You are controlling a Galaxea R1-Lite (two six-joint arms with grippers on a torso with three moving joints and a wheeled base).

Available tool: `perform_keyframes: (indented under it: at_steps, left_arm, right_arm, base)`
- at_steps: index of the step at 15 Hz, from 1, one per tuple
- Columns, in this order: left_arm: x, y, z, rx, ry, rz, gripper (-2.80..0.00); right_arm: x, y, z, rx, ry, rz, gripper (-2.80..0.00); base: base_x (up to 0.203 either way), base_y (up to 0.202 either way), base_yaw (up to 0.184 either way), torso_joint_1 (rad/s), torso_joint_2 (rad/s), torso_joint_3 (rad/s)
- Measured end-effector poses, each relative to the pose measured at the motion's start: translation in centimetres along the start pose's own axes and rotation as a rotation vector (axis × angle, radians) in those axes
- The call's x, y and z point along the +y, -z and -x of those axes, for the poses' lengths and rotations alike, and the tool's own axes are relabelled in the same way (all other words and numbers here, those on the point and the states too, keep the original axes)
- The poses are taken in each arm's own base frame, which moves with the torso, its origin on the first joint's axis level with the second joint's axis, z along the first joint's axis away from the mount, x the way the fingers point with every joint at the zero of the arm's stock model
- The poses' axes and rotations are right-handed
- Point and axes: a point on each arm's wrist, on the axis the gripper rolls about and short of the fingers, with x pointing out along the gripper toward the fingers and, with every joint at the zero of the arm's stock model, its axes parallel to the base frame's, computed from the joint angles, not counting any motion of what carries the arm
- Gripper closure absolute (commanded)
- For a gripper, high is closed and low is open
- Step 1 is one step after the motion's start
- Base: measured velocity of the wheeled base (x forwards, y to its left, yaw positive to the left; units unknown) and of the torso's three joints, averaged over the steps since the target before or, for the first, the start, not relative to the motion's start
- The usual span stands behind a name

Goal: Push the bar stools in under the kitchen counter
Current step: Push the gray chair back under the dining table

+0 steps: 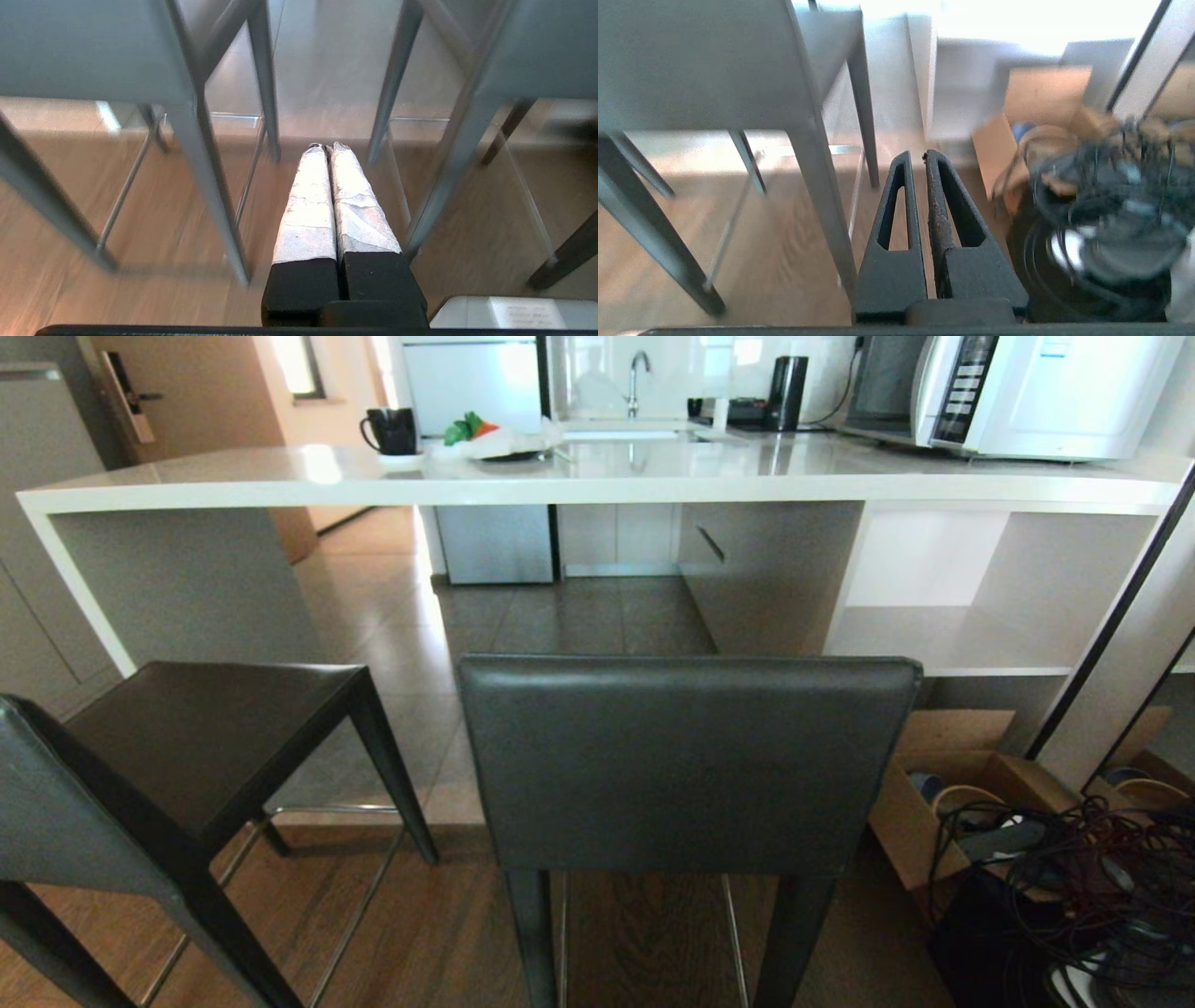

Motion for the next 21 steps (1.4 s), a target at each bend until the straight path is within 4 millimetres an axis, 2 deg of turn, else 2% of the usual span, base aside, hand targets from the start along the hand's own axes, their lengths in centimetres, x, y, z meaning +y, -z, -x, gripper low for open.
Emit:
perform_keyframes:
  at_steps: [2, 4, 7, 9, 11, 14, 18, 21]
  left_arm:
    - [-0.1, -3.1, 0.2, -0.059, 0.027, 0.029, 0.00]
    - [0.0, -7.2, -1.3, -0.080, 0.042, 0.065, 0.00]
    - [0.0, -11.7, -6.8, -0.062, 0.080, 0.086, 0.00]
    - [-0.8, -13.4, -11.3, -0.065, 0.143, 0.095, 0.00]
    - [-2.8, -13.6, -15.4, -0.061, 0.202, 0.103, 0.00]
    - [-6.1, -12.2, -20.2, -0.065, 0.249, 0.112, 0.00]
    - [-9.0, -9.2, -23.3, -0.045, 0.302, 0.112, 0.00]
    - [-10.1, -7.6, -24.5, -0.033, 0.323, 0.106, 0.00]
  right_arm:
    - [0.0, -2.2, -0.1, -0.019, -0.016, -0.017, 0.00]
    - [0.0, -4.9, -1.3, -0.003, -0.028, -0.034, 0.00]
    - [0.0, -8.4, -5.4, 0.019, -0.038, -0.039, 0.00]
    - [0.0, -9.8, -9.1, 0.033, -0.045, -0.037, 0.00]
    - [0.1, -10.2, -12.9, 0.045, -0.053, -0.037, 0.00]
    - [0.3, -9.6, -17.9, 0.050, -0.062, -0.036, 0.00]
    - [0.8, -7.1, -22.6, 0.079, -0.082, -0.030, 0.00]
    - [2.4, -5.3, -25.2, 0.047, -0.142, 0.010, 0.00]
  base:
    - [0.000, 0.000, 0.000, 0.000, 0.00, 0.000]
    - [0.000, 0.000, 0.000, 0.000, 0.00, 0.000]
    - [0.000, 0.000, 0.000, 0.000, 0.00, 0.000]
    - [0.000, 0.000, 0.000, 0.000, 0.00, 0.000]
    - [0.000, 0.000, 0.000, 0.000, 0.00, 0.000]
    - [0.000, 0.000, 0.000, 0.000, 0.00, 0.000]
    - [0.000, 0.000, 0.000, 0.000, 0.00, 0.000]
    - [0.000, 0.000, 0.000, 0.000, 0.00, 0.000]
